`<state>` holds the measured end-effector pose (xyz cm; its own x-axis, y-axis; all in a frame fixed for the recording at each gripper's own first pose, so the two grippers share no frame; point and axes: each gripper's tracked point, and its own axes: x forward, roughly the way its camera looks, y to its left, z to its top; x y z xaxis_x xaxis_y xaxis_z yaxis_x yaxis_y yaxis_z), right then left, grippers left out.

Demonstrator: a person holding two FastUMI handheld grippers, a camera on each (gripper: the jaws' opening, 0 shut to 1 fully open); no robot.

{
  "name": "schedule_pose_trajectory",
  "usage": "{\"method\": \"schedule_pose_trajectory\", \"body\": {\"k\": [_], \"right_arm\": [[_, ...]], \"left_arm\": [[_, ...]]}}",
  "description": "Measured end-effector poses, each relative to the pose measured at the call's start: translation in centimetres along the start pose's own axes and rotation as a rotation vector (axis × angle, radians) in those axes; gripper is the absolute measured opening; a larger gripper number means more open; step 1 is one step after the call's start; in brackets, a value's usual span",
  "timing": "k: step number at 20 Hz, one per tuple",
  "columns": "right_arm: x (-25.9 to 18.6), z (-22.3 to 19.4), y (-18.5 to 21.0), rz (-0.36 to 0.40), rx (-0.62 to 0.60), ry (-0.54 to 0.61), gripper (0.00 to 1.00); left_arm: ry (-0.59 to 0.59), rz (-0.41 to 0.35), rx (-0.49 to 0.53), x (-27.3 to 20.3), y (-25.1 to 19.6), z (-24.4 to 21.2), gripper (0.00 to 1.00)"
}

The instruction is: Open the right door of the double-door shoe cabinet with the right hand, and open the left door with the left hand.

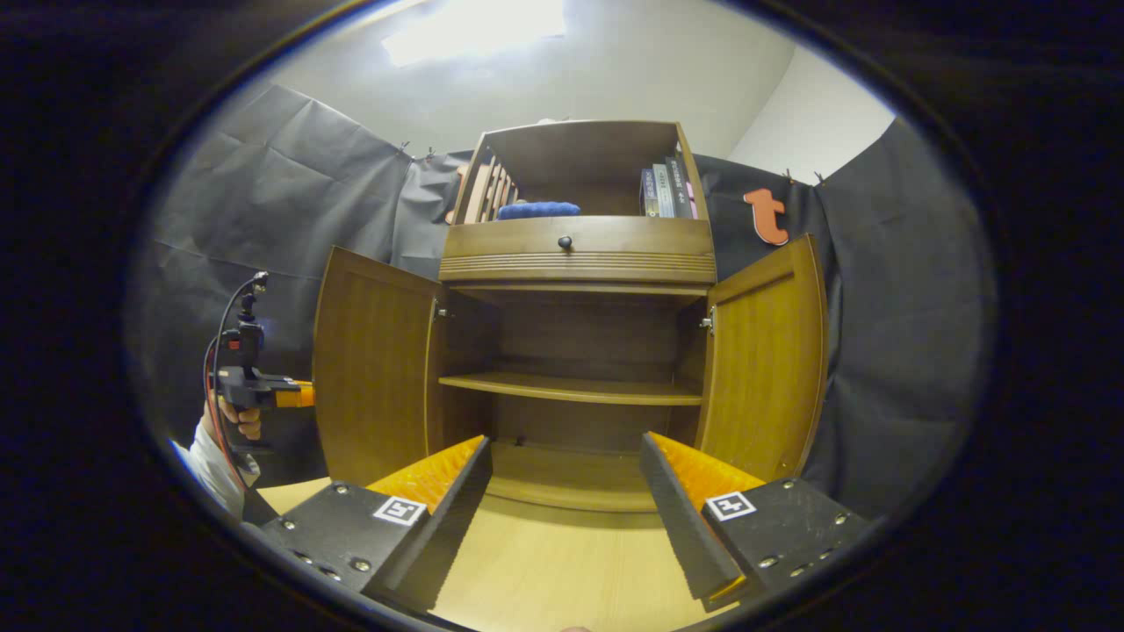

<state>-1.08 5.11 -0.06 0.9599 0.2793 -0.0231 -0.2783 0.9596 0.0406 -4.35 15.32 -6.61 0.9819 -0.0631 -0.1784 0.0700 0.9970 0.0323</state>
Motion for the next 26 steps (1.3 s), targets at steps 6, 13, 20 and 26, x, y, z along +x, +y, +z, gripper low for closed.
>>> {"method": "schedule_pose_trajectory", "body": {"k": [6,13,20,26], "right_arm": [[-0.2,-0.2,0.4,0.007,-0.005,0.005,0.97],[-0.5,0.1,0.9,0.026,0.001,-0.024,1.00],[-0.6,-1.0,0.5,0.040,0.033,-0.017,1.00],[-1.3,-1.2,0.0,0.044,0.046,-0.015,1.00]], "left_arm": [[-0.013,-0.001,-0.011,-0.3,-0.4,0.0,0.06],[-0.028,0.080,-0.009,-2.8,-0.5,0.6,0.17],[-0.049,0.152,-0.016,-6.4,-2.2,1.0,0.46],[-0.020,0.175,-0.012,-9.0,-6.9,0.9,0.87]]}}
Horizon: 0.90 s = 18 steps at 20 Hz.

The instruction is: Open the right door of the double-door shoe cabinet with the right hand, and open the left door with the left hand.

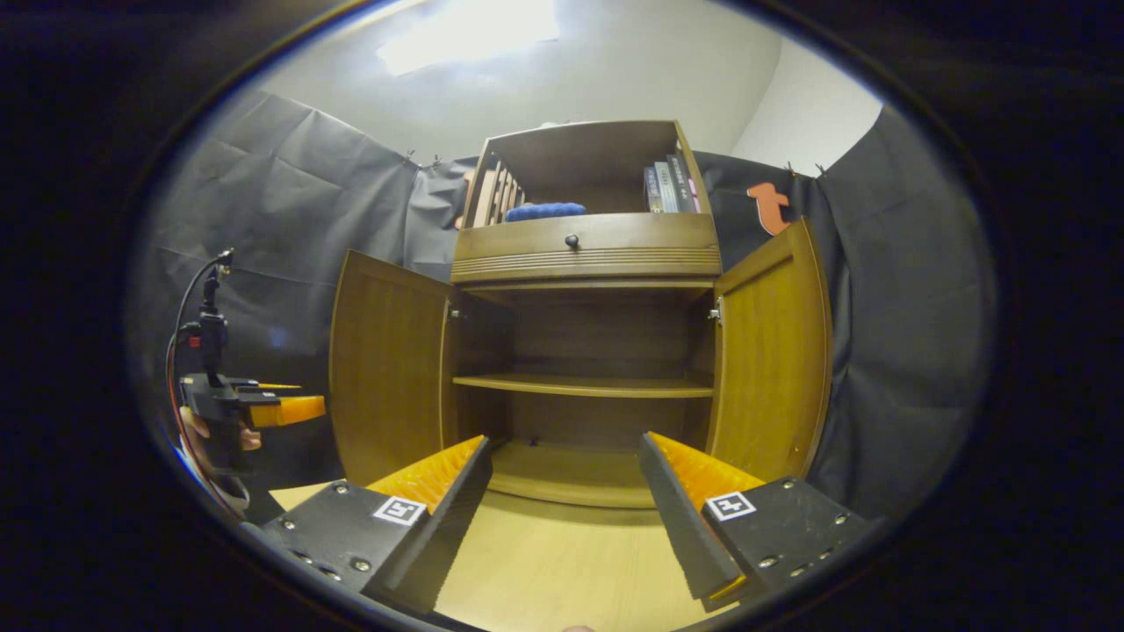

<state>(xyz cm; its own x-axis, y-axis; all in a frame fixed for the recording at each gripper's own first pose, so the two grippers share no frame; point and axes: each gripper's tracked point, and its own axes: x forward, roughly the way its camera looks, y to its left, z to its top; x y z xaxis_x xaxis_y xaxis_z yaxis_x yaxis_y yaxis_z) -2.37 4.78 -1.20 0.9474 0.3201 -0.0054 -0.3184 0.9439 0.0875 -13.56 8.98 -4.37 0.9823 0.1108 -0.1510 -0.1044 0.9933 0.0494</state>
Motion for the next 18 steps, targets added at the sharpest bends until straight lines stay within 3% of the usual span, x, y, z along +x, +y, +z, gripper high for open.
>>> {"method": "schedule_pose_trajectory", "body": {"k": [2,8,11,15,18], "right_arm": [[0.0,0.2,-0.2,0.000,0.009,-0.004,1.00],[-0.7,0.9,-1.1,-0.014,-0.004,-0.003,1.00],[-0.4,2.0,-1.7,-0.010,0.007,-0.018,1.00],[0.6,4.2,-1.8,0.004,-0.004,-0.039,0.97],[1.3,4.3,-2.8,-0.027,-0.023,-0.032,1.00]], "left_arm": [[0.013,-0.020,-0.001,-0.2,-2.1,0.0,0.92],[0.027,-0.079,0.009,0.5,-7.7,1.2,0.96],[-0.001,-0.080,0.026,1.7,-10.2,2.6,0.92],[-0.017,-0.118,0.031,3.9,-14.8,4.0,0.92],[-0.030,-0.154,0.019,5.6,-17.7,4.9,0.95]]}}
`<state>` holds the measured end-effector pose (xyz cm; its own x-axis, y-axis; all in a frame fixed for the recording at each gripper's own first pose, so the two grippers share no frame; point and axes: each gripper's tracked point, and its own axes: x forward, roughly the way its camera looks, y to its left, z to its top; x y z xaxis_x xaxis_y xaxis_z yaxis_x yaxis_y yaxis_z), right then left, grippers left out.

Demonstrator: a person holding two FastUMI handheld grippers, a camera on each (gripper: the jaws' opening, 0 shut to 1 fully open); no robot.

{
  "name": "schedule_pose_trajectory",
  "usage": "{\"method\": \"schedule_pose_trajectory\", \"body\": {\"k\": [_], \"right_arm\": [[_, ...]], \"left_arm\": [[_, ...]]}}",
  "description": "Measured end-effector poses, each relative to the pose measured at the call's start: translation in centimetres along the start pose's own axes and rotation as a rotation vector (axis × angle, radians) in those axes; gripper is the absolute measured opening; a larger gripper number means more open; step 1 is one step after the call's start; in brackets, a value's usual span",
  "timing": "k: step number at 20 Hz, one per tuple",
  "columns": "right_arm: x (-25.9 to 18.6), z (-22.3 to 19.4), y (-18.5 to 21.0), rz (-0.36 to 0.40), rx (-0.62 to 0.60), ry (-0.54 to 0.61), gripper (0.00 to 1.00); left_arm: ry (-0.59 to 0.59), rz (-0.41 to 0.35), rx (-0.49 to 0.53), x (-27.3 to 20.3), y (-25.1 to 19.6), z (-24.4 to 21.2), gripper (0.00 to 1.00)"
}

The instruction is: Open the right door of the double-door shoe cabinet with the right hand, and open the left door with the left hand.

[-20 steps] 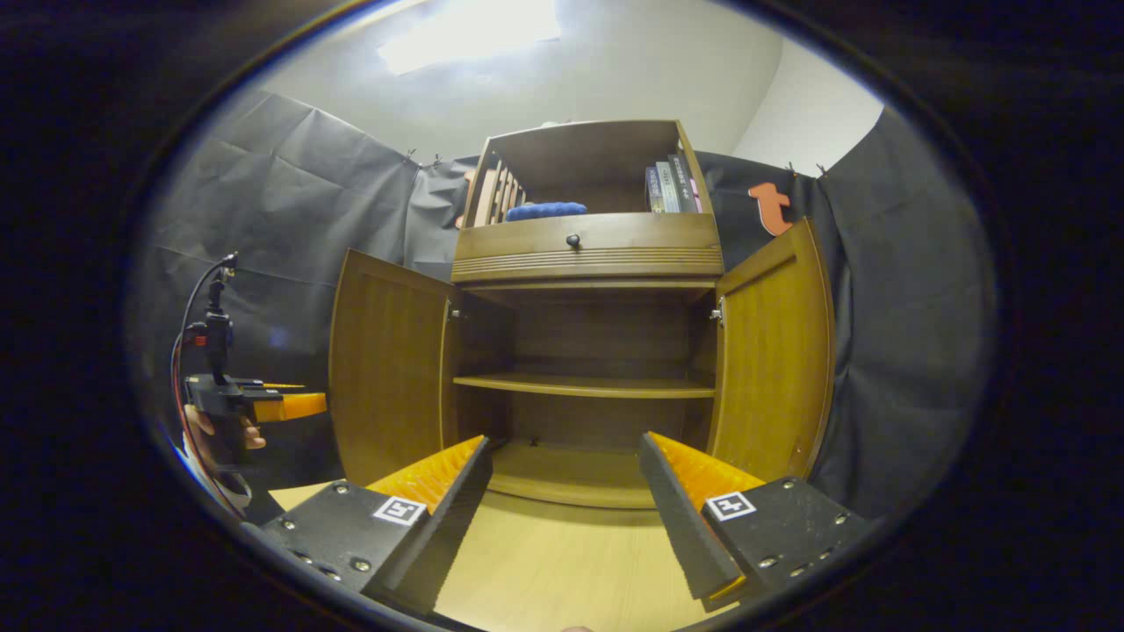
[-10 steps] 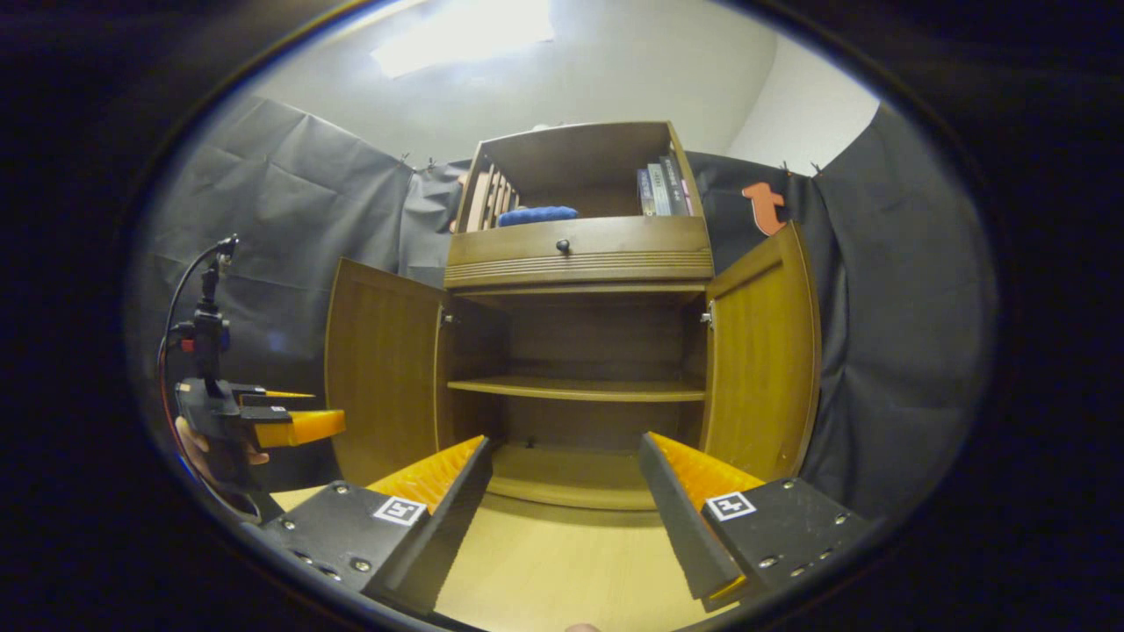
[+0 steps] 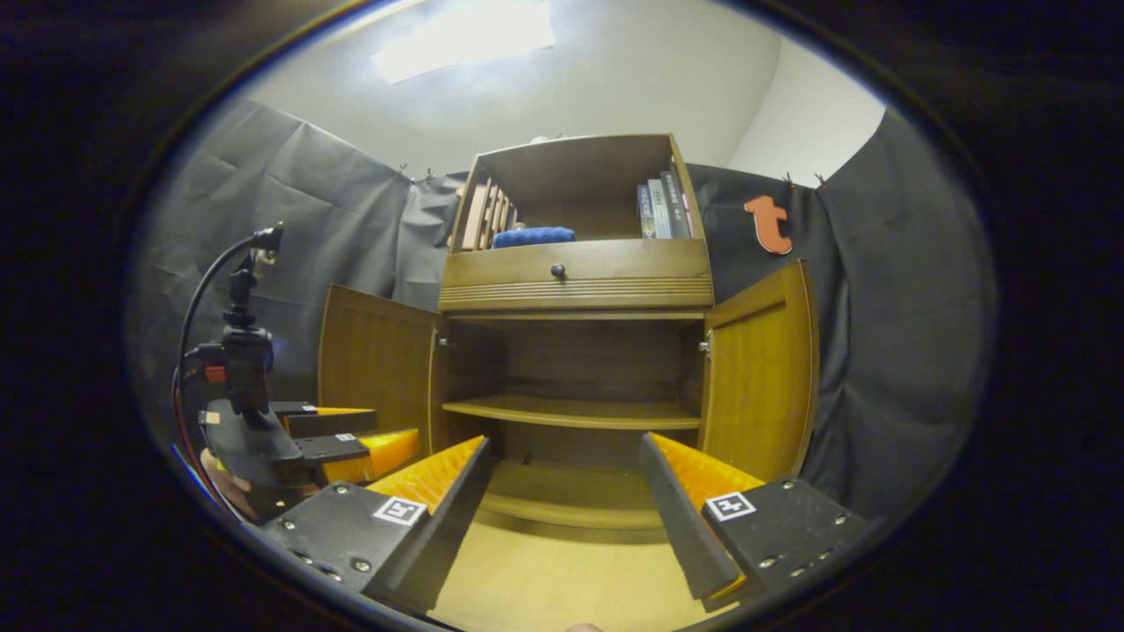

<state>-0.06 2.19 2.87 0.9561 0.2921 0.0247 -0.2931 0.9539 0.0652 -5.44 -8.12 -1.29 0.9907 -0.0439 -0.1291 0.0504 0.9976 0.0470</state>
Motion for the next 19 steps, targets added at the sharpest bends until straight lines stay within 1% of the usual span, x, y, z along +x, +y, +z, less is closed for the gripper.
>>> {"method": "schedule_pose_trajectory", "body": {"k": [2,3,4,5,8,9,10,11,12,13,14,15,16,17,19], "right_arm": [[0.5,-0.1,-1.5,-0.055,-0.016,0.005,1.00],[0.6,-0.1,-2.1,-0.078,-0.017,0.003,0.96],[0.8,-0.2,-2.3,-0.093,-0.016,0.002,0.99],[1.1,-0.4,-2.4,-0.102,-0.014,0.004,0.99],[1.7,-1.2,-3.6,-0.148,-0.032,0.013,1.00],[2.1,-1.2,-4.2,-0.169,-0.034,0.012,1.00],[2.7,-1.3,-4.3,-0.179,-0.038,0.016,0.97],[3.2,-1.7,-4.1,-0.184,-0.039,0.026,1.00],[3.6,-2.2,-4.1,-0.186,-0.037,0.032,1.00],[3.9,-2.4,-3.8,-0.183,-0.028,0.032,0.97],[4.1,-2.5,-3.5,-0.176,-0.013,0.027,1.00],[4.4,-2.7,-3.1,-0.166,0.002,0.021,1.00],[4.7,-2.9,-2.8,-0.162,0.014,0.018,0.97],[5.0,-3.2,-2.6,-0.160,0.018,0.021,1.00],[5.4,-4.3,-2.0,-0.152,0.006,0.045,1.00]], "left_arm": [[-0.005,-0.010,-0.021,1.2,-1.2,0.1,0.95],[-0.007,-0.019,-0.028,1.7,-1.7,0.2,0.95],[-0.012,-0.027,-0.033,2.1,-2.1,0.2,0.95],[-0.020,-0.032,-0.036,2.5,-2.3,0.4,0.94],[-0.047,-0.022,-0.045,3.4,-1.7,0.4,0.94],[-0.041,-0.023,-0.040,3.6,-1.4,0.2,0.94],[-0.023,-0.020,-0.042,3.9,-1.1,-0.3,0.94],[-0.031,-0.014,-0.057,4.1,-0.7,-0.2,0.95],[-0.022,-0.018,-0.060,4.4,-0.6,-0.4,0.95],[0.003,-0.023,-0.053,4.6,-0.5,-0.9,0.93],[0.020,-0.025,-0.044,4.7,-0.3,-1.3,0.92],[0.023,-0.022,-0.040,4.6,-0.1,-1.4,0.95],[0.010,-0.020,-0.040,4.5,0.1,-1.1,0.92],[0.004,-0.025,-0.034,4.4,0.3,-0.7,0.92],[-0.005,-0.031,-0.032,4.0,0.5,-0.5,0.92]]}}
